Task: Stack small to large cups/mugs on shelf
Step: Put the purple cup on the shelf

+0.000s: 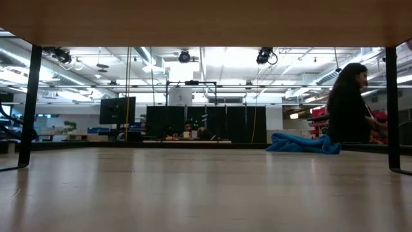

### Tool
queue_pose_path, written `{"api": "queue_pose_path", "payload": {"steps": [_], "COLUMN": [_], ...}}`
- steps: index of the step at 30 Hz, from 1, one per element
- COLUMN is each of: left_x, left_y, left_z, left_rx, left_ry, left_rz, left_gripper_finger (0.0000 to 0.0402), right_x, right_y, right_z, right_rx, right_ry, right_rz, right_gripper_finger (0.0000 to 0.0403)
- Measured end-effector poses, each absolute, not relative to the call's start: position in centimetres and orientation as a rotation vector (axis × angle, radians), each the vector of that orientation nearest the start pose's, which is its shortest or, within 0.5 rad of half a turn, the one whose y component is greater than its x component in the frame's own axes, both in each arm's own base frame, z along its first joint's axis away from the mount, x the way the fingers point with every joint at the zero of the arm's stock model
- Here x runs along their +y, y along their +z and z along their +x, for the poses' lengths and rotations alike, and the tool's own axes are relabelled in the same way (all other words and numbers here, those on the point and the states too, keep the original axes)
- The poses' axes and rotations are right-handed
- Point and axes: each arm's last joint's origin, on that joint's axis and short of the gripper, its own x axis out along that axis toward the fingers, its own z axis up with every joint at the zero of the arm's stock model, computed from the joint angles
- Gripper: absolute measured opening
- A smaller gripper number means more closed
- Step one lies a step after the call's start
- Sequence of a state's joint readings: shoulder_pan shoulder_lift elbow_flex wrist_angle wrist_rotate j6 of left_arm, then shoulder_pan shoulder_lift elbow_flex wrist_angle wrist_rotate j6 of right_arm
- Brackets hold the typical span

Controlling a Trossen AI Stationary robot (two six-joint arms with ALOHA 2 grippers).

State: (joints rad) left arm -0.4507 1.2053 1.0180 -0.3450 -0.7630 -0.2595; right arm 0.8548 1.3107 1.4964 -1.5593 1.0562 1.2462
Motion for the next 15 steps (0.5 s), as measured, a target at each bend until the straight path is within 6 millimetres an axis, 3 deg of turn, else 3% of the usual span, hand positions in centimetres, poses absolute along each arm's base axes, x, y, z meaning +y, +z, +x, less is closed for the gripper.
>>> {"api": "queue_pose_path", "payload": {"steps": [7, 11, 15], "left_x": [-8.8, -7.8, -6.3], "left_y": [31.7, 31.5, 31.7], "left_z": [23.8, 23.7, 22.9], "left_rx": [0.413, 0.437, 0.472], "left_ry": [0.375, 0.458, 0.53], "left_rz": [0.093, 0.127, 0.123], "left_gripper_finger": [0.0024, 0.0019, 0.0013], "right_x": [9.0, 6.9, 6.8], "right_y": [37.7, 34.8, 31.3], "right_z": [14.0, 12.6, 11.9], "right_rx": [0.35, 0.309, 0.264], "right_ry": [-0.746, -0.807, -0.735], "right_rz": [0.014, 0.117, 0.202], "right_gripper_finger": [0.002, 0.0016, 0.001]}}
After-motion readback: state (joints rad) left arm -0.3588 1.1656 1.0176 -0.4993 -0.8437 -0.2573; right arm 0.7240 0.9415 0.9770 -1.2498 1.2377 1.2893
